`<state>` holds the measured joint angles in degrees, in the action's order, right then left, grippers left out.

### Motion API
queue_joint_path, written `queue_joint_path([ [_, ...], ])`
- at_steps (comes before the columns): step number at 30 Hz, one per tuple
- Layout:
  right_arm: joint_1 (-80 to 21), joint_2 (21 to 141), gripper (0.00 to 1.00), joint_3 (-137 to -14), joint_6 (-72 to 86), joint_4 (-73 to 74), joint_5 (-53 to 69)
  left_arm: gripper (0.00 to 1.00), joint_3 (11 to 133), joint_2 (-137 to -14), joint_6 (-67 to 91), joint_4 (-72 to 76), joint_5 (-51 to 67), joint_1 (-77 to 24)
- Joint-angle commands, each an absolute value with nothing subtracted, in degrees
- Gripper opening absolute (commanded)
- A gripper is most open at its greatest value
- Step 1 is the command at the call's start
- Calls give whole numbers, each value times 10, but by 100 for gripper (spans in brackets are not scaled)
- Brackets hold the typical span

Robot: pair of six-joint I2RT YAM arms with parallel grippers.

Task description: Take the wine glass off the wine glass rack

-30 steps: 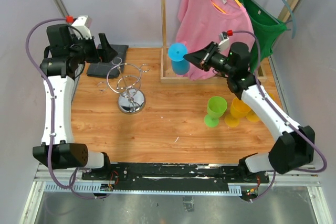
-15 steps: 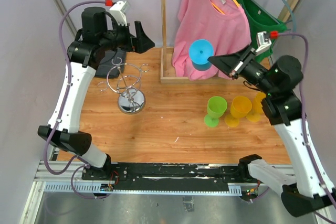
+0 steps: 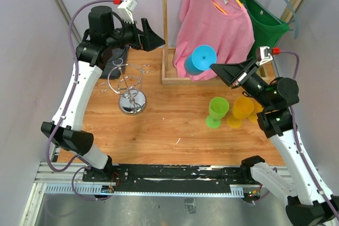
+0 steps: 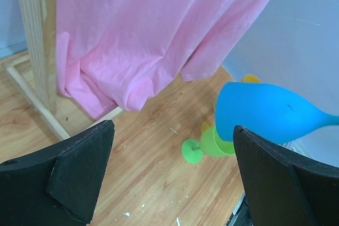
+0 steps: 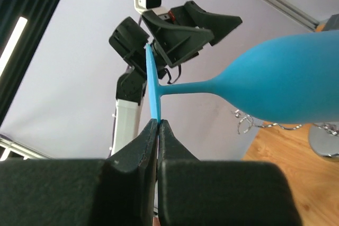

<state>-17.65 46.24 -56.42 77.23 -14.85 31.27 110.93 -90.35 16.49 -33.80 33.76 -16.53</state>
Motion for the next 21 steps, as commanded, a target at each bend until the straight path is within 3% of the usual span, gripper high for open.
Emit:
queue_joint_path([
  [1, -165, 492, 1, -576, 830, -321, 328, 99, 1084, -872, 178, -289, 374, -166],
  [7, -172, 587, 1, -635, 867, -423, 358, 99, 1049, -847, 173, -284, 364, -157],
  [15, -220, 688, 1, -681, 929, -593, 340, 99, 951, -817, 319, -162, 447, -39],
  [21, -260, 755, 1, -692, 965, -708, 314, 99, 915, -798, 380, -86, 474, -21],
])
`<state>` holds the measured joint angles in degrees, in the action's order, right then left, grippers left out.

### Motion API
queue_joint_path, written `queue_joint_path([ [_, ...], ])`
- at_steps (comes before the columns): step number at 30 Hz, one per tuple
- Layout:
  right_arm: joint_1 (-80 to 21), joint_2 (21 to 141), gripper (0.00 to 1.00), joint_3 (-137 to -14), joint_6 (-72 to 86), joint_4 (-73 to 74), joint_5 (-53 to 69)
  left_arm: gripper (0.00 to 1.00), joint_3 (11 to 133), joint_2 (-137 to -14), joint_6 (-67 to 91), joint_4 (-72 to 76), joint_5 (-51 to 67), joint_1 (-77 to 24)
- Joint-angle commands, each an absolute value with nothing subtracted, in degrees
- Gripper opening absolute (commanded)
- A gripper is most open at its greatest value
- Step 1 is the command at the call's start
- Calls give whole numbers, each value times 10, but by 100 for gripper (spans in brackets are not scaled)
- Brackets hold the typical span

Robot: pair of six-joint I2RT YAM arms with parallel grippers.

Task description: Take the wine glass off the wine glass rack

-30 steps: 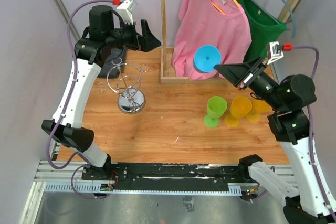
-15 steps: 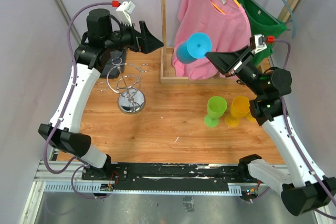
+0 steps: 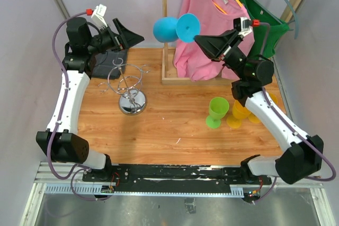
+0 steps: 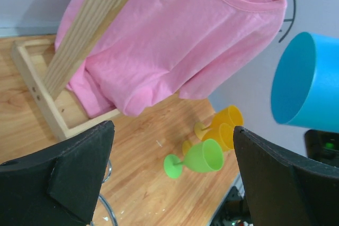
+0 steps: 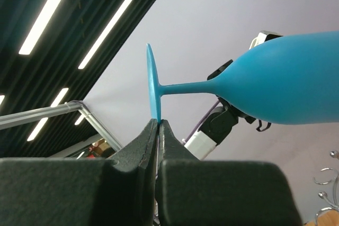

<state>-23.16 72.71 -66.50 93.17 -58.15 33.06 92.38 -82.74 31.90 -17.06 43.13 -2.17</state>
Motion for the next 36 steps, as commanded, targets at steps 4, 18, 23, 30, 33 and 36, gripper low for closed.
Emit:
queue_joint_path([
  [4, -287, 790, 1, -728, 962, -725, 316, 99, 888, -787, 449, -13, 491, -19],
  [18, -292, 838, 1, -737, 989, -804, 295, 99, 769, -745, 666, 256, 551, 40],
  [23, -295, 863, 1, -746, 1004, -829, 291, 99, 770, -751, 718, 317, 568, 39],
  [30, -296, 879, 1, -751, 1015, -847, 288, 97, 809, -781, 764, 396, 592, 21],
  [33, -296, 882, 1, -757, 1017, -848, 290, 97, 823, -794, 754, 401, 597, 1],
  [36, -296, 883, 1, -765, 1019, -847, 294, 97, 824, -808, 745, 402, 593, -6],
])
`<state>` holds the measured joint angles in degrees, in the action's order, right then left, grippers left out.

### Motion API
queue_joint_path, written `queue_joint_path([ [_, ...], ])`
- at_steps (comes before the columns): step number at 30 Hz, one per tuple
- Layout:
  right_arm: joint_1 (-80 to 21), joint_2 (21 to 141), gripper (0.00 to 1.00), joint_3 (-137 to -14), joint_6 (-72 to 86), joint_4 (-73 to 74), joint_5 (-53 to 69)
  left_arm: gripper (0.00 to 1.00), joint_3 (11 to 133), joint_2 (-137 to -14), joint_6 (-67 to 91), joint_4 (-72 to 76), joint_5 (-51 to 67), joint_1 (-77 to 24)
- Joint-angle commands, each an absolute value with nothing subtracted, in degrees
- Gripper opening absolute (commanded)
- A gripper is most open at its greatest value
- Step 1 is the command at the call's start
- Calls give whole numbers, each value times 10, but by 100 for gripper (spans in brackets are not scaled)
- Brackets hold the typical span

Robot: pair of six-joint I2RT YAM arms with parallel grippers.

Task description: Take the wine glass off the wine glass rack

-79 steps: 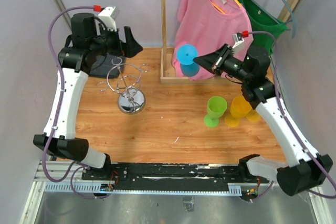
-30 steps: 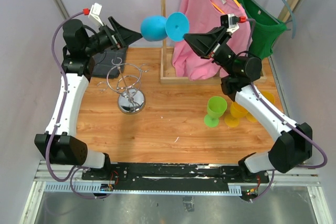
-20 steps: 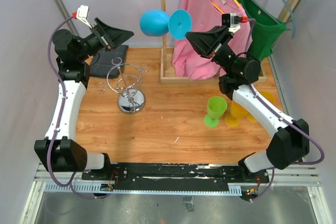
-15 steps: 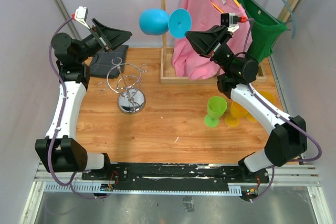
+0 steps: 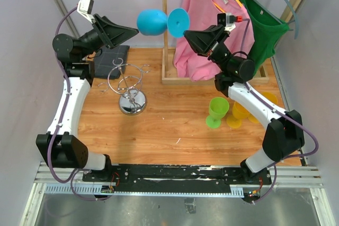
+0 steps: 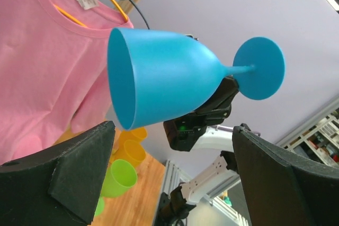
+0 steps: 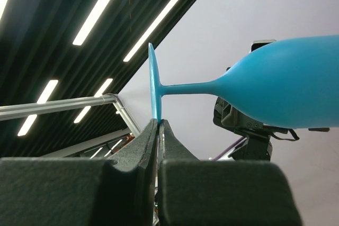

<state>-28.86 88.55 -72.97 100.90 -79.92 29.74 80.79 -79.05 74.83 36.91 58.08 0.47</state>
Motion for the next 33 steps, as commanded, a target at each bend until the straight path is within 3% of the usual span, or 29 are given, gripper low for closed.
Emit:
queue_joint_path([
  [1, -296, 883, 1, -766, 1018, -847, 294, 97, 823, -813, 744, 402, 593, -6],
  [25, -311, 919, 1, -748, 1027, -888, 289, 97, 859, -838, 772, 463, 595, -18],
  [33, -311, 930, 1, -732, 1036, -901, 285, 88, 850, -819, 778, 463, 596, -18],
])
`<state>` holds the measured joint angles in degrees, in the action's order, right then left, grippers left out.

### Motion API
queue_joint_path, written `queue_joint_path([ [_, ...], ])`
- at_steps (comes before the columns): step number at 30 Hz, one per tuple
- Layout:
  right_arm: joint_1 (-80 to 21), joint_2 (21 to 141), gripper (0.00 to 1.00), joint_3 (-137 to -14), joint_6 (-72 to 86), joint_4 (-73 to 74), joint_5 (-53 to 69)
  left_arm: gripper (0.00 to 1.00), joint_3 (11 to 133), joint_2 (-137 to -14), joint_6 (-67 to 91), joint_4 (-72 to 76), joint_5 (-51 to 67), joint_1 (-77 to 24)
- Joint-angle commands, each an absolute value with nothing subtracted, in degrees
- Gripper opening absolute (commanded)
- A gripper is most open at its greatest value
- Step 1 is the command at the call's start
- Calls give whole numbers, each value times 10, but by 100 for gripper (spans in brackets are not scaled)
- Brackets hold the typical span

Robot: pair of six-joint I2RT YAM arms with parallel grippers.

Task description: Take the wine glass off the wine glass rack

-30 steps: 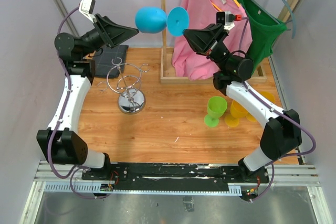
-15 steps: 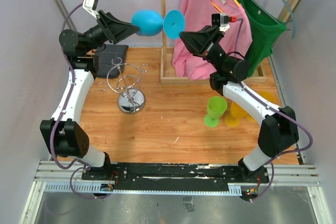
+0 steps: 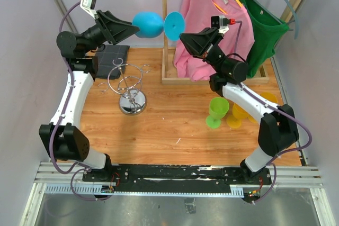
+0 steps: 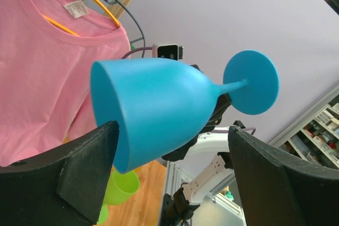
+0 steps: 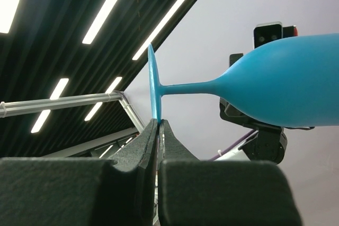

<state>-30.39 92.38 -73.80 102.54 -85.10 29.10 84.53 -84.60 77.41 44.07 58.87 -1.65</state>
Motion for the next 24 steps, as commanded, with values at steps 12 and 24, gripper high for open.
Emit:
queue_joint_path([
  [12, -306, 954, 1, -733, 1046, -903, 291, 67, 833, -796, 780, 462, 597, -18],
  [24, -286, 988, 10, -737, 1085, -905, 299, 31, 832, -788, 784, 453, 590, -17],
])
